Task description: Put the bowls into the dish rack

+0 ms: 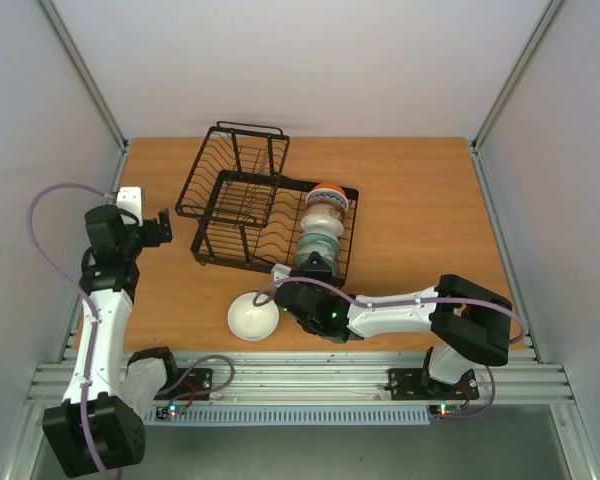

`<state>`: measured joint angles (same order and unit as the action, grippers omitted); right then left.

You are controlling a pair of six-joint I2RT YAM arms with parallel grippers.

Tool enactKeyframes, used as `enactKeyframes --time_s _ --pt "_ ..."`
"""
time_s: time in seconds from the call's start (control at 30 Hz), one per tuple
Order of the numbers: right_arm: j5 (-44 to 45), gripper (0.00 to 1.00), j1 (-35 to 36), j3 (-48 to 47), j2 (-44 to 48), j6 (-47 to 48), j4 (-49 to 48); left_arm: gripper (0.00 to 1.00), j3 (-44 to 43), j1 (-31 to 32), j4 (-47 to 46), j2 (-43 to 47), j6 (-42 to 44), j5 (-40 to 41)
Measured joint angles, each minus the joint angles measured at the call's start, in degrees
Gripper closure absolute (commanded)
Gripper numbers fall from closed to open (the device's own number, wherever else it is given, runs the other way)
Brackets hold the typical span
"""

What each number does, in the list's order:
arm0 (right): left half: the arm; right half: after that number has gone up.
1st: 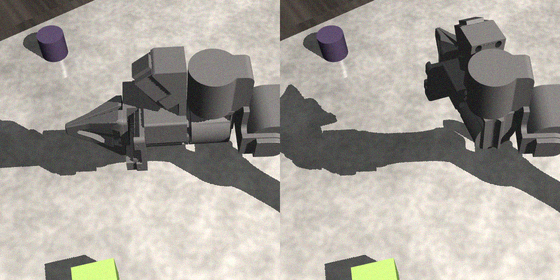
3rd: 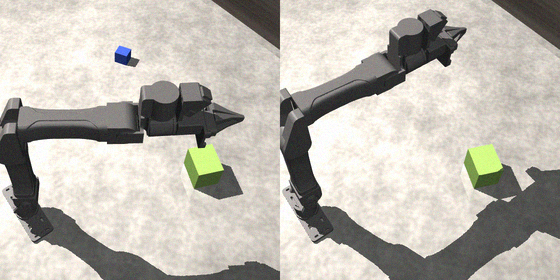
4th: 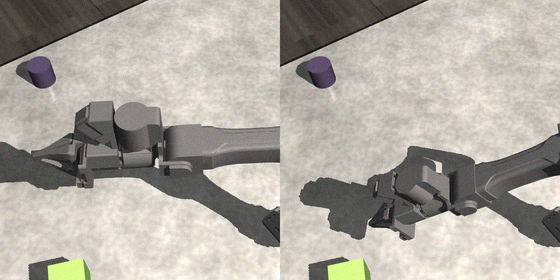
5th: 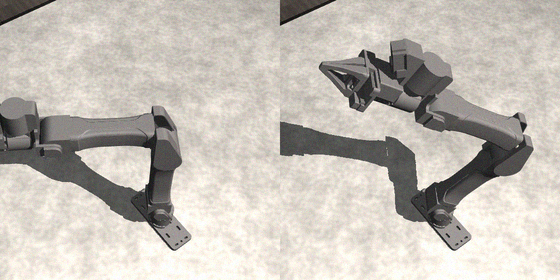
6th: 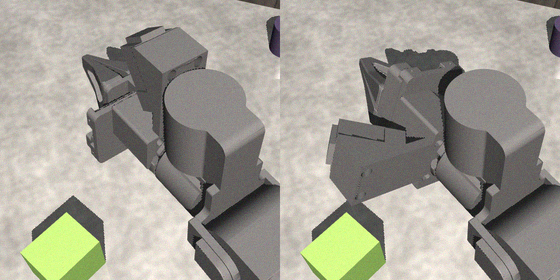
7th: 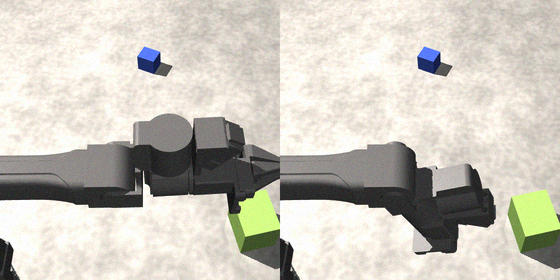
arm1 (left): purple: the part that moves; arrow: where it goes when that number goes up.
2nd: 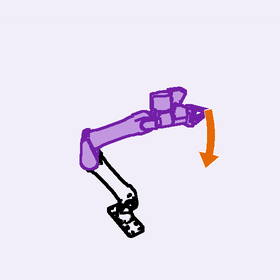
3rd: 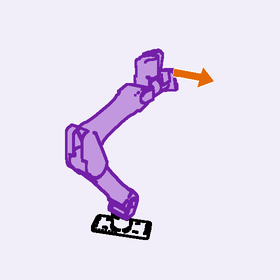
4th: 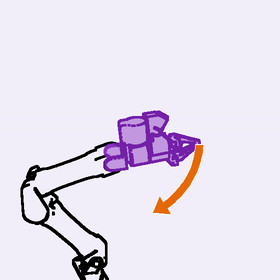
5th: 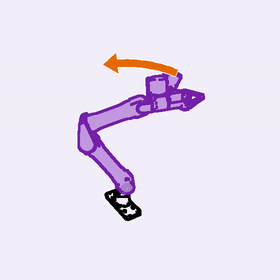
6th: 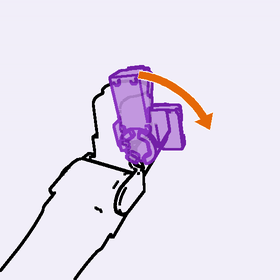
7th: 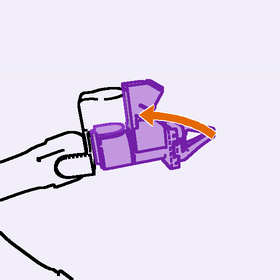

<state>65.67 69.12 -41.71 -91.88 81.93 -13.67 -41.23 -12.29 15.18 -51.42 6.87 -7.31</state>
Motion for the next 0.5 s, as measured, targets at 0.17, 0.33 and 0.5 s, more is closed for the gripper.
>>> enactKeyframes --time_s 0.17,0.33,0.5 --pt "-3.1 0.85 0.0 -4.8 1.8 -13.4 16.8 0.01 0.0 0.0 0.0 0.0 0.0 0.0" --pt "-3.4 0.65 0.1 -5.3 2.6 -19.1 23.3 0.0 0.0 0.0 0.0 0.0 0.0 0.0" --pt "-3.8 0.59 0.1 -5.9 3.1 -21.9 26.0 0.01 0.0 0.0 0.0 0.0 0.0 0.0"
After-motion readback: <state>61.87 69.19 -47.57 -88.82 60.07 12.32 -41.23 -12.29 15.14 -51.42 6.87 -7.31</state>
